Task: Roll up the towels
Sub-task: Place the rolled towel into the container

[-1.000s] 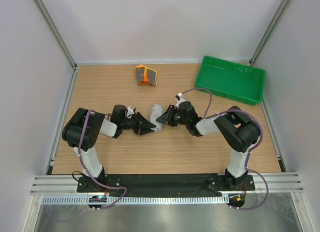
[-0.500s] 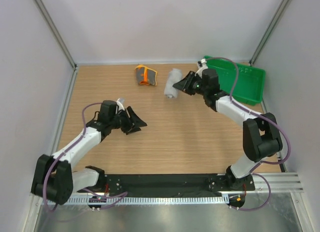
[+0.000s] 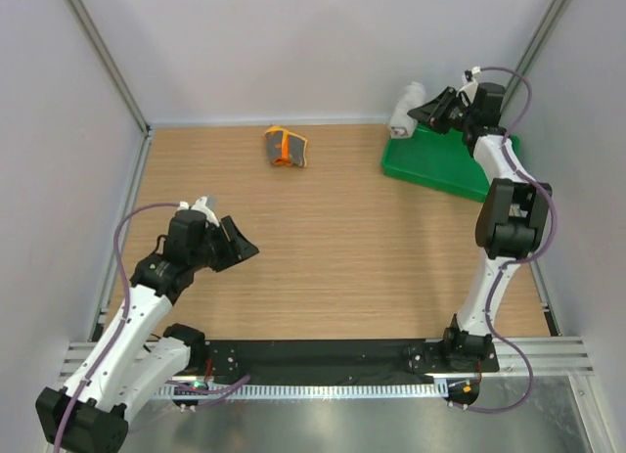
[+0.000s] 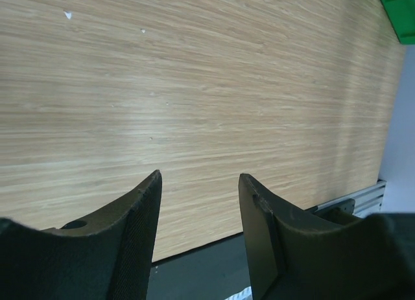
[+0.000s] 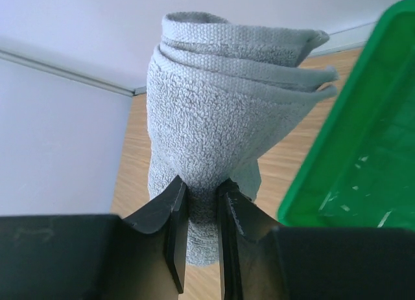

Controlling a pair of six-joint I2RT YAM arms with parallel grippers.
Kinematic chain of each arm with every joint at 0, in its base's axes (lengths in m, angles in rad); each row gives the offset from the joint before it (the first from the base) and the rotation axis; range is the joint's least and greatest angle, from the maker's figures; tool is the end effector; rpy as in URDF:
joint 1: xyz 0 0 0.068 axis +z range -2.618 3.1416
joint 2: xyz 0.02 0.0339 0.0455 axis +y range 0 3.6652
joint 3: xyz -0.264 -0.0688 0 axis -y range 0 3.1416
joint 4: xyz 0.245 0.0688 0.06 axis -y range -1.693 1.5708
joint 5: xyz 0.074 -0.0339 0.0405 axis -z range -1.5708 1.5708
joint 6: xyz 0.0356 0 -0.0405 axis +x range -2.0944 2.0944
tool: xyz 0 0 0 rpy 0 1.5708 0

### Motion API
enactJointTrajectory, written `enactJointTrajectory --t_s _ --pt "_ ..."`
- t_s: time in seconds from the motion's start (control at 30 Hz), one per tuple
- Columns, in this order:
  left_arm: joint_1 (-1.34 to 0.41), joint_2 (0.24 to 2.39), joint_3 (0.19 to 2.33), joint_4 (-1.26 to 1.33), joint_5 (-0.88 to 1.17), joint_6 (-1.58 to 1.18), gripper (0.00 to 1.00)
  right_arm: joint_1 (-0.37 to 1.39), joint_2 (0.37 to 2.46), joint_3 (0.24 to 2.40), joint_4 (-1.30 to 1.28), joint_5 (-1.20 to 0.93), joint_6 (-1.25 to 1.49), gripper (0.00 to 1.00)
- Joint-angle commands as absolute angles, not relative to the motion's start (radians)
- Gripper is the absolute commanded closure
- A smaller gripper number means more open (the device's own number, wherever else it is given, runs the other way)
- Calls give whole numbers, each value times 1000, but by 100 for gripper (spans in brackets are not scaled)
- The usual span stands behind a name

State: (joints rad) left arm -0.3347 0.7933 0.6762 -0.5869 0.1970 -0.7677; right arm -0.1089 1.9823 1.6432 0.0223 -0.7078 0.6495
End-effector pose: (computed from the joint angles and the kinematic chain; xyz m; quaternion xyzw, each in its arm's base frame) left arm 0.1565 -0.0618 0.2621 -0.1537 0.8909 -0.2949 0.3093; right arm 0.4723 -0.0284 0.2991 0.0923 0.7809 0.4174 0.4554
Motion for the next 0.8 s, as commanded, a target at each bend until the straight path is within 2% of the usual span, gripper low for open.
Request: enactJointTrajectory --t_s 0.0,0.13,0.3,0.67,0.73,0.77 --pt "-339 770 785 -682 144 -709 48 -126 2156 1798 -118 -870 598 99" --pt "-339 799 876 -779 86 -631 48 -135 2302 1916 -186 -868 557 99" --pt "-339 802 851 -729 116 -620 47 -138 2442 1980 -274 -792 506 99" --pt "-339 807 851 -724 101 -615 48 -138 2536 2092 -472 -605 377 99" --pt "-339 808 851 -726 100 -617 48 -137 2530 2100 -500 -577 367 98" --pt "-337 810 851 -724 98 -615 48 -138 2523 2103 -508 -565 364 91"
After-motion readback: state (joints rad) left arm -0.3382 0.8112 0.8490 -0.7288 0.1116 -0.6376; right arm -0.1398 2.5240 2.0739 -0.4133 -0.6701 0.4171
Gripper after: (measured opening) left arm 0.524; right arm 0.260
